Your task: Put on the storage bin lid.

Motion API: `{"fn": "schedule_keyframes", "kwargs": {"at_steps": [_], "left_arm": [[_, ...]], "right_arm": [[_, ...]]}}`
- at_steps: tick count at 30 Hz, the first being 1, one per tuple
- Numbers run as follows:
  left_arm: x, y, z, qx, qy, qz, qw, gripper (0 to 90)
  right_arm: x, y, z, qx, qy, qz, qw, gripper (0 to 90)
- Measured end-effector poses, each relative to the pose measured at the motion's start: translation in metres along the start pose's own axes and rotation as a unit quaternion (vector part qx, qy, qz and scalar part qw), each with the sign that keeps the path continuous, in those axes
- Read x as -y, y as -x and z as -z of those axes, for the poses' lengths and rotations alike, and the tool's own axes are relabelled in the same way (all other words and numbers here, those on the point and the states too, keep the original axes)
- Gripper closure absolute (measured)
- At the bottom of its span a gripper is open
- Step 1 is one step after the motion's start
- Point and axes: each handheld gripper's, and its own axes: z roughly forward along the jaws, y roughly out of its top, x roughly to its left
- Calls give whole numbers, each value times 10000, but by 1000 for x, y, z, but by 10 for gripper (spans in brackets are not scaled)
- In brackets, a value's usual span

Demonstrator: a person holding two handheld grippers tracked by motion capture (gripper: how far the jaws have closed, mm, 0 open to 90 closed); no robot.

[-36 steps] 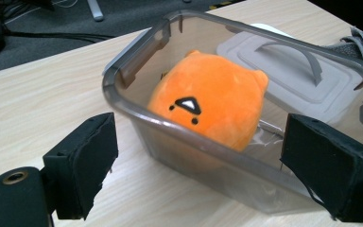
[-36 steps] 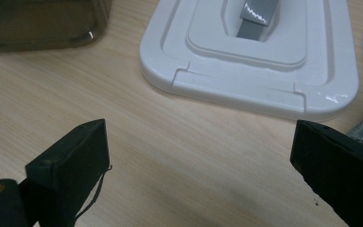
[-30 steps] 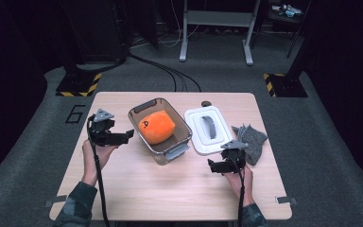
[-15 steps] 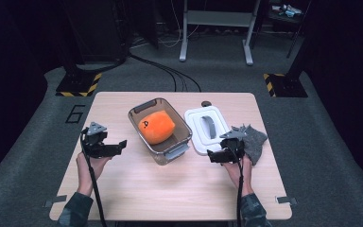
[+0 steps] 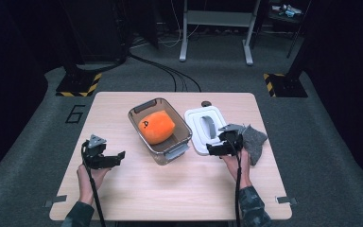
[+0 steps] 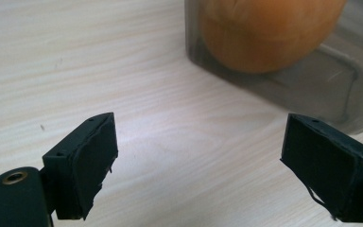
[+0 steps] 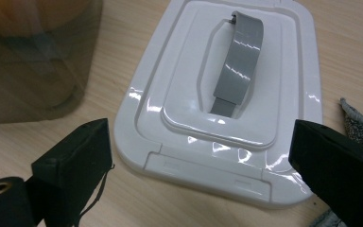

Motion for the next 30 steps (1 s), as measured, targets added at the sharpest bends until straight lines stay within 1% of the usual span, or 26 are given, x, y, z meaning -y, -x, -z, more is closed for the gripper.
{"fn": "schedule_keyframes", "kwargs": {"at_steps": [1, 2, 3, 4, 6, 7, 8, 9, 10, 12, 14, 15, 16, 17, 18, 22, 23, 24, 25, 26, 30], "left_arm": [[3, 0, -1, -20, -20, 1, 10000, 111], [8, -1, -4, -24, -41, 53, 10000, 111], [12, -2, -6, -25, -57, 57, 10000, 111], [16, -3, -8, -32, -145, 54, 9999, 111], [23, -4, -11, -57, -179, 86, 9998, 111], [26, -5, -12, -110, -185, 82, 9997, 111], [29, -5, -14, -78, -232, 85, 9997, 111], [32, -5, -16, -101, -256, 61, 9996, 111], [34, -5, -17, -155, -264, 45, 9995, 111], [39, -5, -20, -157, -276, 71, 9995, 111], [41, -5, -21, -224, -313, 5, 9993, 111], [43, -5, -23, -186, -291, 16, 9994, 111], [44, -5, -24, -201, -325, -6, 9993, 111], [44, -4, -24, -229, -358, -31, 9991, 111], [45, -4, -25, -198, -360, -26, 9992, 111], [49, -3, -28, -231, -343, -43, 9991, 111], [50, -2, -29, -263, -347, -55, 9990, 111], [52, -2, -30, -275, -413, -85, 9987, 111], [53, -1, -31, -353, -355, -115, 9987, 111], [52, 0, -31, -346, -366, -140, 9986, 111], [52, 0, -31, -337, -358, -108, 9987, 110]], "right_arm": [[-1, 1, -1, 10, -8, 56, 10000, 61], [-2, 1, -2, 12, -22, 15, 10000, 60], [-3, 3, -3, 16, -21, 46, 10000, 60], [-4, 3, -3, -3, -26, 34, 10000, 59], [-6, 5, -6, 22, -28, -20, 10000, 58], [-7, 5, -7, 5, -33, -16, 10000, 57], [-8, 6, -7, 13, -62, -23, 10000, 56], [-9, 6, -9, 14, -92, -47, 9999, 56], [-11, 6, -11, 24, -105, -70, 9999, 54], [-13, 8, -14, 44, -112, -19, 9999, 50], [-16, 10, -17, 26, -126, -84, 9999, 49], [-17, 10, -19, 43, -150, -106, 9998, 47], [-19, 11, -21, 58, -139, -76, 9999, 47], [-20, 12, -23, 28, -153, -133, 9998, 46], [-21, 12, -24, 30, -171, -151, 9997, 44], [-25, 15, -35, 50, -248, -198, 9995, 47], [-26, 16, -36, 54, -265, -195, 9994, 50], [-27, 16, -38, 52, -272, -198, 9994, 53], [-29, 18, -41, 77, -305, -207, 9993, 59], [-30, 19, -43, 67, -297, -221, 9993, 67], [-34, 23, -51, 109, -353, -250, 9990, 84]]}}
